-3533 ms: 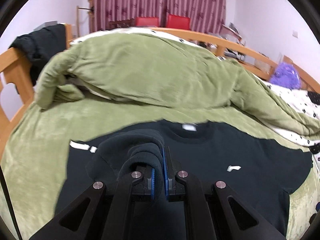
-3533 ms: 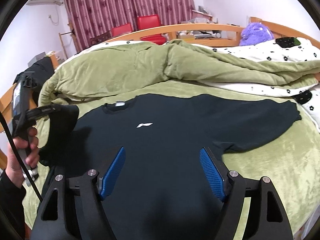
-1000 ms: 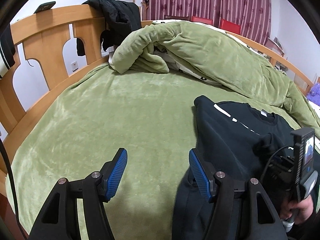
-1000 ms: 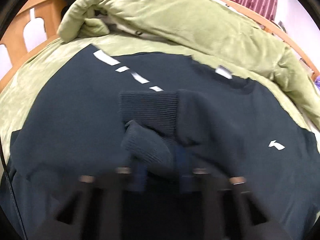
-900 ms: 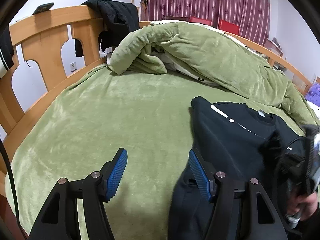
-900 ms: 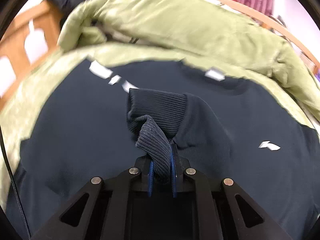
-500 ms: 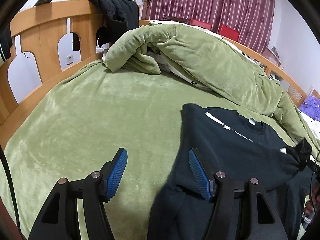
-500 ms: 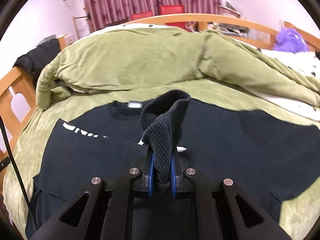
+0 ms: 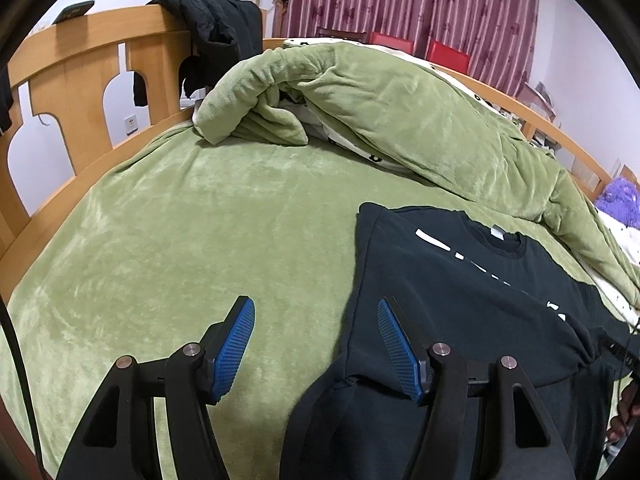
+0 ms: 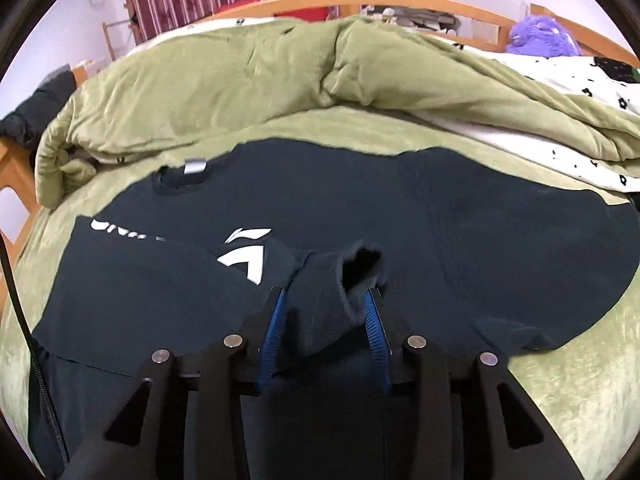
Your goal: Fold small clothes
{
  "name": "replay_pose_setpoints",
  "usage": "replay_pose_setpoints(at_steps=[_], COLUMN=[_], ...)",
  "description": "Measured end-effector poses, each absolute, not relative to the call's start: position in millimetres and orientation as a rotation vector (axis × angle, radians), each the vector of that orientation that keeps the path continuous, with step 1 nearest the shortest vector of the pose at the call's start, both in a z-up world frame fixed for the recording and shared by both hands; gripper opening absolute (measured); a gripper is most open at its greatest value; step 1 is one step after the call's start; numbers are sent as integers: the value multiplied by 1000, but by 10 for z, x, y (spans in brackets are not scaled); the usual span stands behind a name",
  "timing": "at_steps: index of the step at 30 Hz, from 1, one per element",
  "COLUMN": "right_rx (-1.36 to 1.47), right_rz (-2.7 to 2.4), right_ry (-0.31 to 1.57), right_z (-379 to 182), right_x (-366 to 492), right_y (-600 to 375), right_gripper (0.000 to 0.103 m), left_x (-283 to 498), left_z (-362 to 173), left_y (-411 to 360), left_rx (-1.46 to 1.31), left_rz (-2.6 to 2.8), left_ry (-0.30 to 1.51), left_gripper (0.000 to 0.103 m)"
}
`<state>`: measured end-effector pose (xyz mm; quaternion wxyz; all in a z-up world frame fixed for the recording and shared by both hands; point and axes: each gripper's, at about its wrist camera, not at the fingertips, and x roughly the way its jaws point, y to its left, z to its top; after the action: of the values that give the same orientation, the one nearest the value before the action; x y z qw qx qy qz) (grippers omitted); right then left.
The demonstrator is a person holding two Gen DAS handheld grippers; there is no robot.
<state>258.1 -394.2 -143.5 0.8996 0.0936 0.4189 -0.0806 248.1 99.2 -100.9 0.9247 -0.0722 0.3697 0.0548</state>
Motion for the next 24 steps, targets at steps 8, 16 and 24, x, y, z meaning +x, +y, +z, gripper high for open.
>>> replay_pose_setpoints(at_steps=[8,16,24], right_rx=[88,171,243], right_rz=[-157,-228,-371], right_ry=[941,941,826], right_z=[-1829,-1805,-1419], right_x=[2679,2578,2173], right_y=[-3862,-4283,-5089], right_gripper=[44,45,60], left_x=[2479,2506,2549], left_z=[-1038,-1046,-1050], left_y=[930,882,664], left_rx=[-122,-121,-114], left_rz=[110,106,88], left_ry=[764,772,767], left_gripper=[62,62,62])
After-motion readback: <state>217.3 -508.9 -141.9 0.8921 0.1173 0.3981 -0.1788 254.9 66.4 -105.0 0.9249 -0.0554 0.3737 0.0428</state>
